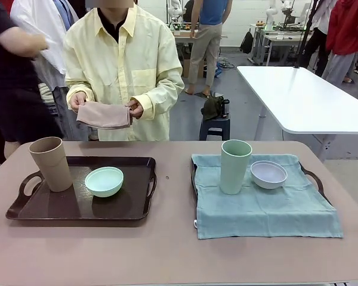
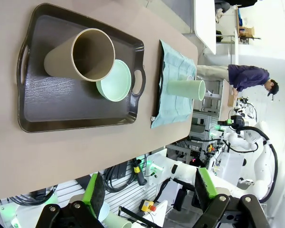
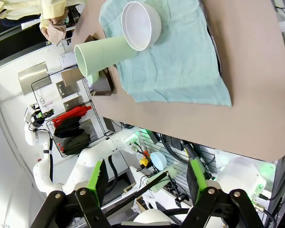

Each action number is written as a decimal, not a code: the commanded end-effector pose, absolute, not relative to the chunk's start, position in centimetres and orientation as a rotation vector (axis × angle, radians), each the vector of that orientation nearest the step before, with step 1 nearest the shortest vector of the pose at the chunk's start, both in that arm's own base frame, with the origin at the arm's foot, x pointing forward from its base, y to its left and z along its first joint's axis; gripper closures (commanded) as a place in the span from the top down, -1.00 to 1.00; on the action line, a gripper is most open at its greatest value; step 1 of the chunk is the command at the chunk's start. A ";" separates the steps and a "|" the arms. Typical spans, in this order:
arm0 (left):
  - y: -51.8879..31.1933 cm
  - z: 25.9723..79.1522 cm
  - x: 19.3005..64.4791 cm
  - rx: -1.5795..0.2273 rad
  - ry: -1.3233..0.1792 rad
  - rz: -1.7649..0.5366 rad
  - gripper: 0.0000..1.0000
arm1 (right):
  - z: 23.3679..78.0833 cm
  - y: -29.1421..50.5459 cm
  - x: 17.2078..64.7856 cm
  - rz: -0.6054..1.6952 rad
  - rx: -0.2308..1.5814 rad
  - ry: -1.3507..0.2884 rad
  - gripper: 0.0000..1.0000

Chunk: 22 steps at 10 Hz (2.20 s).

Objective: Set up a tray with a mat and arrange the tableware.
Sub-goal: Pick up the Picnic Bowl and Reusable plastic cup from the Handle tray in front of the human's position and hold them in the air.

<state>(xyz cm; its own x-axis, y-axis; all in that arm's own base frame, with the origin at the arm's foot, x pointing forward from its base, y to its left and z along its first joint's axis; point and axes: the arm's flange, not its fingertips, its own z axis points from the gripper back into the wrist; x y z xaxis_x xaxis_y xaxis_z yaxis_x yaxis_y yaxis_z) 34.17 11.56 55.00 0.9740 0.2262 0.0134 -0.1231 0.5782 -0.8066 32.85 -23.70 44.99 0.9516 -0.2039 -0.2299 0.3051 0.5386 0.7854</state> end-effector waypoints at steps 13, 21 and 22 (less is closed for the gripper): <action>9.7 56.4 36.1 -0.779 -0.143 -0.057 1.00 | 46.9 -20.4 35.1 -0.180 0.866 0.104 0.74; 11.2 60.3 42.1 -0.591 -0.200 -0.567 1.00 | 56.5 6.8 43.9 -0.042 0.339 0.266 0.74; 11.7 60.3 42.1 -0.600 -0.196 -0.603 1.00 | 57.2 10.9 45.2 -0.071 0.315 0.287 0.74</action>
